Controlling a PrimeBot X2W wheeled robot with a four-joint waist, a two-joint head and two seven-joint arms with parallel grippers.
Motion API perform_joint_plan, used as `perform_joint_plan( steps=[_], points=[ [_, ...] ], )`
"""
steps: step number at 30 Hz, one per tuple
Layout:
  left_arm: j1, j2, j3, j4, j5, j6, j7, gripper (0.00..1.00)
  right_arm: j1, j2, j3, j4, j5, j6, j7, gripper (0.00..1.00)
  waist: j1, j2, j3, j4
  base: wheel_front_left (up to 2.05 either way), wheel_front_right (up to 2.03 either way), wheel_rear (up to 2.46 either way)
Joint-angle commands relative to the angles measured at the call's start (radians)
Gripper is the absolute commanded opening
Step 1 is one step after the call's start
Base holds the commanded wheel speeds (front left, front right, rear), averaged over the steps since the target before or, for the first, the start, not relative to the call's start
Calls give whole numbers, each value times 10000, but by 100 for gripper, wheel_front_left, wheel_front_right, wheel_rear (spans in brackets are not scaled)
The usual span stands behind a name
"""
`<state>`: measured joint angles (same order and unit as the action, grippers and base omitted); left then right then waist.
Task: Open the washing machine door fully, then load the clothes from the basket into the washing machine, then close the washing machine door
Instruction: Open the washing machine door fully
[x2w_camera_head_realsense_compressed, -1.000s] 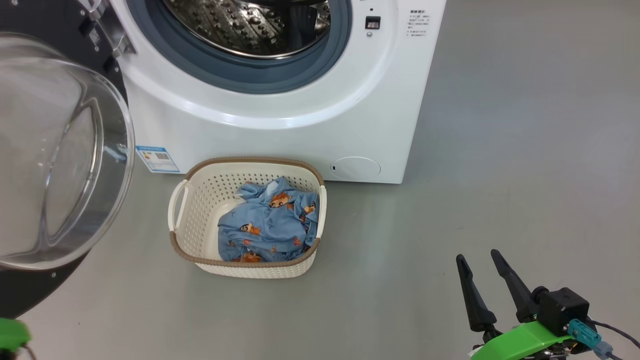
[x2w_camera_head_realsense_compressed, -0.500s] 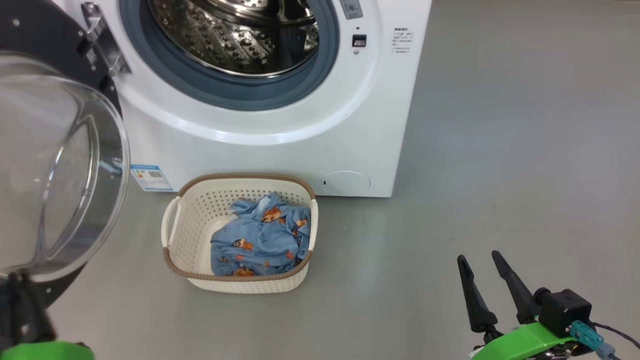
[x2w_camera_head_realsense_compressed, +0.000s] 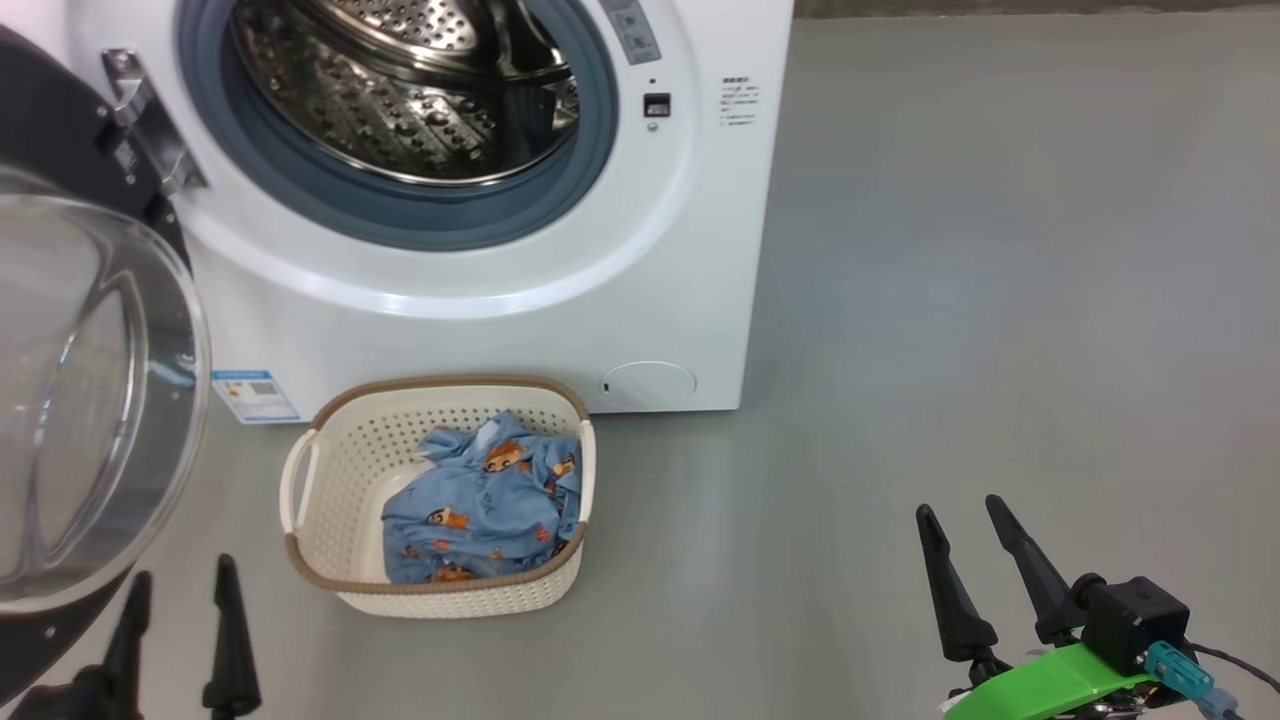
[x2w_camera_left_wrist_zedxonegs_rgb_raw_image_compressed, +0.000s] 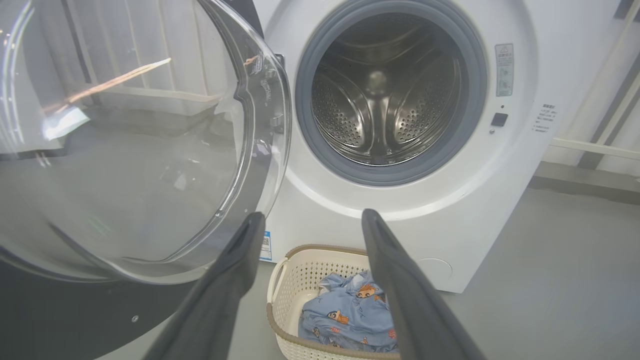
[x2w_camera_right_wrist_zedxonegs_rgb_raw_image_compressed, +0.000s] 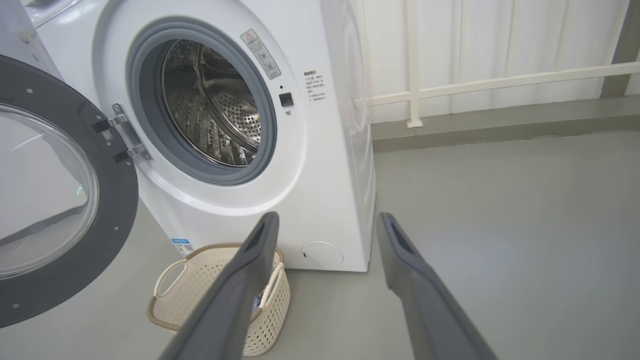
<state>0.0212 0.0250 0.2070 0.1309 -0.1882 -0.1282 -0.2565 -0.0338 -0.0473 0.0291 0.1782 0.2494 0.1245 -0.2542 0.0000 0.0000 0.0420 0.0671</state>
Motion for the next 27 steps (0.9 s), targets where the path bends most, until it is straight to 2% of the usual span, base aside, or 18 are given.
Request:
perform_joint_plan(
  steps=[1,15,27],
  points=[
    [-76,253,241,-327,105,-24,-53,100,-32,-29,317,-301,60,62,-76,100,0,0,-56,-157,0,0,0],
    [749,261,-141,-793,-12,-24,-53,100,295,-29,203,-631,-495,62,-76,100,0,0,-381,-791,0,0,0],
    [1409,403,-602,-1252,280,-25,-53,100,448,-29,36,-825,-697,62,-76,100,0,0,-466,-727,0,0,0]
  ],
)
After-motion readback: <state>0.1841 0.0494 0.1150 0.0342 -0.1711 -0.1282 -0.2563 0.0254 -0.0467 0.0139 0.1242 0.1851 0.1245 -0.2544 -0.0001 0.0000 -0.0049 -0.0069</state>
